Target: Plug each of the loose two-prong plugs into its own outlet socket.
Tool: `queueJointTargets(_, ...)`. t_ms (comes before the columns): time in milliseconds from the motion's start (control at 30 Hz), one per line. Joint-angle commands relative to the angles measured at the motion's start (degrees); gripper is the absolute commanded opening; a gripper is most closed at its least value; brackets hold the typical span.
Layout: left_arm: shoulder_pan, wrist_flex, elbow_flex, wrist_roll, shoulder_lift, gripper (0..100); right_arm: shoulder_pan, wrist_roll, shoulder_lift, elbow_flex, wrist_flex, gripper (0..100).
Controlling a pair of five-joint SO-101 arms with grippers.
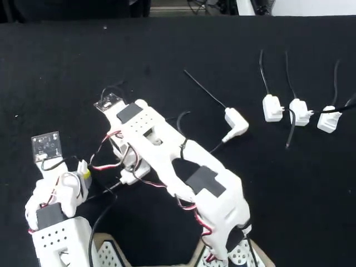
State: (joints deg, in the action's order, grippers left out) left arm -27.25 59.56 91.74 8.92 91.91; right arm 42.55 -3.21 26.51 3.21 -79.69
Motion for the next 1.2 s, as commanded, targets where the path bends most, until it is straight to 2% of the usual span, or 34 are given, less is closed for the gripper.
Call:
queueJointTargets(0,-4.2,0.0,-4.8,-1.0,0.4,26,0.8,4.5,-1.0,2.2,0.0,24.9)
queueJointTargets(167,-4.7,0.0,-4.7,-1.0,0.4,26,0.8,7.4,-5.3,9.9,-6.0,23.9)
queueJointTargets(400,-5.1,-0.1,-4.7,-1.0,0.4,26,0.8,17.8,-15.6,18.8,-9.8,24.0)
queueJointTargets(633,-5.1,-0.1,-4.7,-1.0,0.4,26,0.5,22.4,-26.3,29.2,-14.6,23.7)
queueJointTargets(933,-5.1,0.0,-4.7,-1.0,0.4,26,2.2,38.8,-35.3,26.2,-21.3,23.7)
queueJointTargets(1167,-5.1,0.0,-4.7,-1.0,0.4,26,8.8,43.6,-49.3,14.1,-21.2,23.7)
